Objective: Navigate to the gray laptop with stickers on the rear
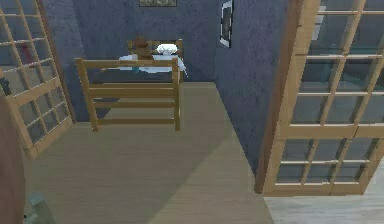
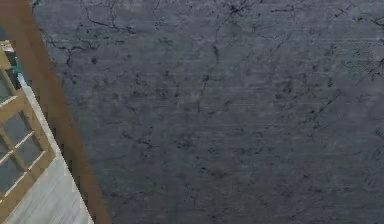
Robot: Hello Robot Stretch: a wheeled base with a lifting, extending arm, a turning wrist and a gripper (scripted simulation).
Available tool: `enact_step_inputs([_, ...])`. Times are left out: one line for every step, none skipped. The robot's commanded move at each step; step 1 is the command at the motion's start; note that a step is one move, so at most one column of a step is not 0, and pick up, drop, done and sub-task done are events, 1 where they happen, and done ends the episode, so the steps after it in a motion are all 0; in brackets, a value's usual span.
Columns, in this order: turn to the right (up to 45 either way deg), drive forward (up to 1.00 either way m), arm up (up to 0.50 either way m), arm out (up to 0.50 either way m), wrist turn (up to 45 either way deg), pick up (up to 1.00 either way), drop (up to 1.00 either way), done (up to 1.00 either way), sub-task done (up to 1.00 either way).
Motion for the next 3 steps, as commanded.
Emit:
enact_step_inputs([0.0, 0.50, 0.00, 0.00, 0.0, 0.00, 0.00, 0.00, 0.00])
enact_step_inputs([-3.0, 0.00, 0.00, 0.00, 0.0, 0.00, 0.00, 0.00, 0.00])
enact_step_inputs([0.0, 0.30, 0.00, 0.00, 0.0, 0.00, 0.00, 0.00, 0.00])
